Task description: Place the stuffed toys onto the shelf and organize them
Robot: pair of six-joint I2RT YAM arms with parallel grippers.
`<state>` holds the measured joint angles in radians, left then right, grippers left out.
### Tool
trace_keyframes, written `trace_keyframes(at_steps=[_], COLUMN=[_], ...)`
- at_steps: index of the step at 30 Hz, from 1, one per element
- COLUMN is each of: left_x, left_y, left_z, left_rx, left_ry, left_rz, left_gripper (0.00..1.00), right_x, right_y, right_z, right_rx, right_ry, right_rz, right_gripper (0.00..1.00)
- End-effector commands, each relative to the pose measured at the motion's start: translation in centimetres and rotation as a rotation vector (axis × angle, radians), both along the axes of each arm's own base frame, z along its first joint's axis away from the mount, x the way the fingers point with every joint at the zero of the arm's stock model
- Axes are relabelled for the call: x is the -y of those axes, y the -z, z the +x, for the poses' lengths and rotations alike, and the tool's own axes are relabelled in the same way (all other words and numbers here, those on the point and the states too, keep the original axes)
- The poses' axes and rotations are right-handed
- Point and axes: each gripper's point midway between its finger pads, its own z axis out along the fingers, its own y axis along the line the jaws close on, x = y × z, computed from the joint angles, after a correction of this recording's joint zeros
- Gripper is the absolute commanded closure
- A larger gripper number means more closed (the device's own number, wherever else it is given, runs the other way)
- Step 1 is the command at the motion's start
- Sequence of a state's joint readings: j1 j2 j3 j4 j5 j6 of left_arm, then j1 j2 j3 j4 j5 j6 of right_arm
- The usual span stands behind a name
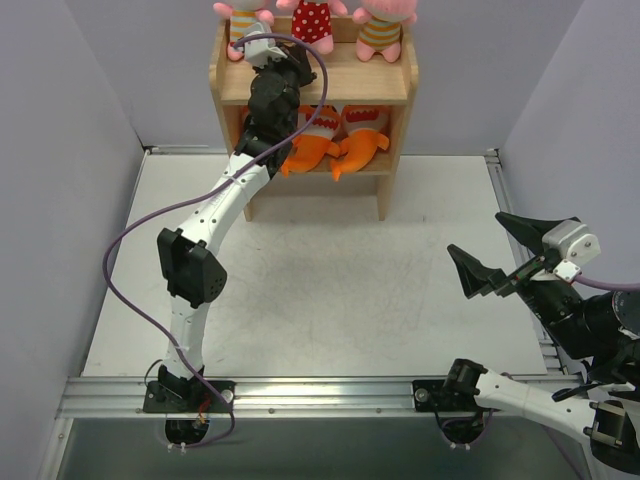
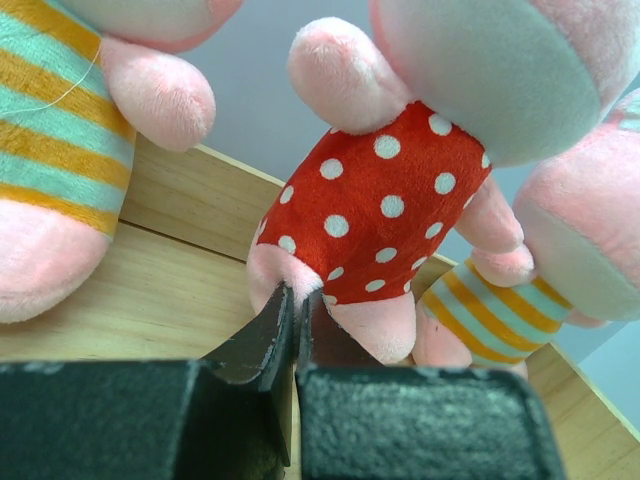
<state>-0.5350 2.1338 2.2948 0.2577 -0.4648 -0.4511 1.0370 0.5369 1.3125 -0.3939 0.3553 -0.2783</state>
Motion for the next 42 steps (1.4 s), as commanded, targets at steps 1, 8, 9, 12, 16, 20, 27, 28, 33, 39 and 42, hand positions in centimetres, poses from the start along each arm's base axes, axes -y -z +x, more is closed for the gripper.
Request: trace_keyframes(at_steps=[1, 8, 9, 12, 16, 20, 27, 28, 33, 39, 42], left_x=[-0.5, -0.3, -0.2, -0.2, -0.1, -0.2, -0.2, -0.2, -0.1, 0.0, 0.1], left_y=[-2.7, -3.0, -2.9, -3.0, -3.1, -3.4, -3.4, -3.2, -2.9, -2.4, -2.2], left_z=[-2.0, -2.1, -2.0, -2.0, -2.0, -2.2, -2.6, -2.5, -2.3, -1.8, -1.7], left_rx=[0.018, 0.021, 0.019, 0.021, 0.023, 0.027, 0.021, 0.018, 0.011, -0.007, -0.015], left_ry=[0.002, 0.016, 0.016, 0.019, 0.024, 0.027, 0.034, 0.034, 0.045, 0.057, 0.062], left_rz=[-0.018, -0.018, -0.016, -0.016, -0.018, -0.018, 0.001, 0.005, 0.012, 0.009, 0.006], left_gripper=[0.95, 0.83, 0.82, 0.78, 0.74, 0.76, 0.84, 0.84, 0.76, 0.62, 0.53], right_x=[0.4, 0.6, 0.6, 0.6, 0.7, 0.7, 0.5, 0.5, 0.3, 0.5, 0.4], right_y=[-0.9, -1.0, -1.0, -1.0, -1.0, -1.1, -1.0, -1.0, -1.0, -1.1, -1.1], right_z=[-0.2, -0.3, -0.4, -0.4, -0.4, -0.4, -0.3, -0.4, -0.3, -0.4, -0.4], right_rx=[0.009, 0.014, 0.016, 0.016, 0.017, 0.020, 0.021, 0.021, 0.020, 0.021, 0.019], right_ry=[0.006, 0.002, 0.002, -0.001, 0.002, -0.001, -0.003, -0.005, -0.008, -0.010, -0.010], right_rz=[0.042, 0.050, 0.053, 0.052, 0.052, 0.052, 0.047, 0.047, 0.046, 0.049, 0.047], right_gripper=[0.09, 0.09, 0.09, 0.09, 0.09, 0.09, 0.09, 0.09, 0.09, 0.09, 0.09])
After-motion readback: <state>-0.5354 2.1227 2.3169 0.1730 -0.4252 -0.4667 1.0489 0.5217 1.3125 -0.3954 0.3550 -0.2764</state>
